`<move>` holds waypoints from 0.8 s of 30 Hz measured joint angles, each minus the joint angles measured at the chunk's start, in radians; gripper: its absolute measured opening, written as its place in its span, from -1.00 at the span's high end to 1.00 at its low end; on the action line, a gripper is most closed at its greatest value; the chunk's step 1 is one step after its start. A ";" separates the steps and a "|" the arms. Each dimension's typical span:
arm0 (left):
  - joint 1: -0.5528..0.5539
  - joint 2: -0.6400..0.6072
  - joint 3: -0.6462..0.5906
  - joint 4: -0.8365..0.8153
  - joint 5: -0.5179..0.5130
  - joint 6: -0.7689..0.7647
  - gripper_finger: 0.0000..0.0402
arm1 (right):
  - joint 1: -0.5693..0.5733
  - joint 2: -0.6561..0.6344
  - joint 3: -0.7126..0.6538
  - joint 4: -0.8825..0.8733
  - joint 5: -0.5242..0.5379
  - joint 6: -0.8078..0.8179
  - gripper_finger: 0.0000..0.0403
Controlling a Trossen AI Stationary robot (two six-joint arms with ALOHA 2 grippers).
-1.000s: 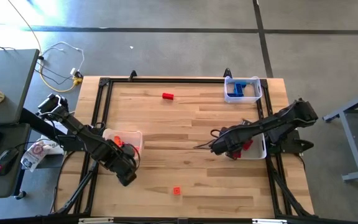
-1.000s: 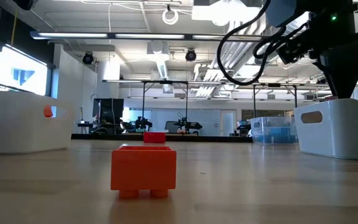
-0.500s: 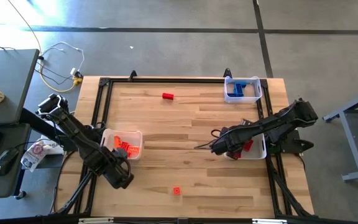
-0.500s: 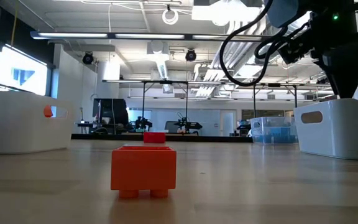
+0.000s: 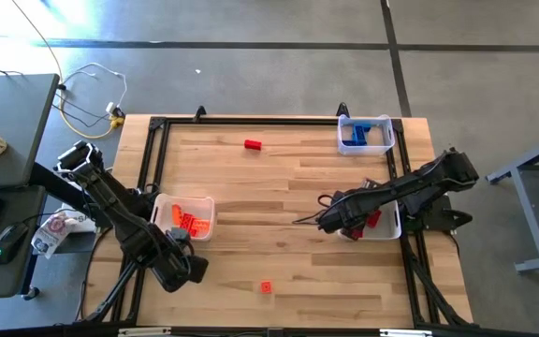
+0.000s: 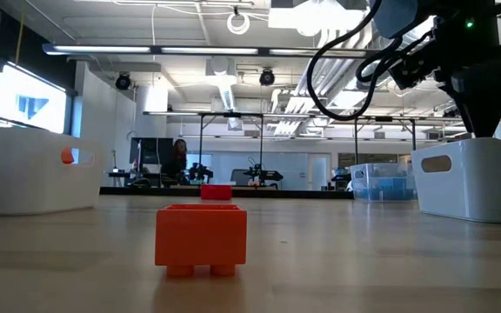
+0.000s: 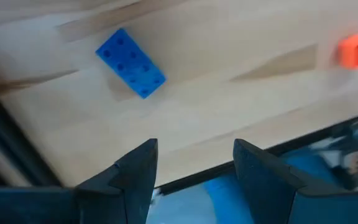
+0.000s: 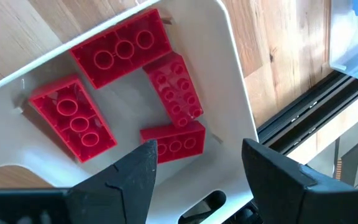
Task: Sort & place blocks by color
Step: Put the blue game piece into the transparent bin
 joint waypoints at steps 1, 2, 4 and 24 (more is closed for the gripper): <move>0.000 0.000 0.000 0.005 -0.015 -0.020 0.02 | 0.000 0.000 0.000 0.001 0.000 -0.010 -0.09; 0.000 0.000 0.000 0.008 -0.027 -0.041 0.02 | 0.000 0.000 0.000 0.001 0.000 -0.018 -0.09; 0.000 0.000 0.000 0.008 -0.042 -0.083 0.02 | 0.000 0.000 0.000 0.001 0.001 -0.029 -0.09; -0.012 0.155 0.000 0.006 -0.038 -0.286 0.02 | 0.000 0.000 0.000 0.039 0.002 -0.131 -0.09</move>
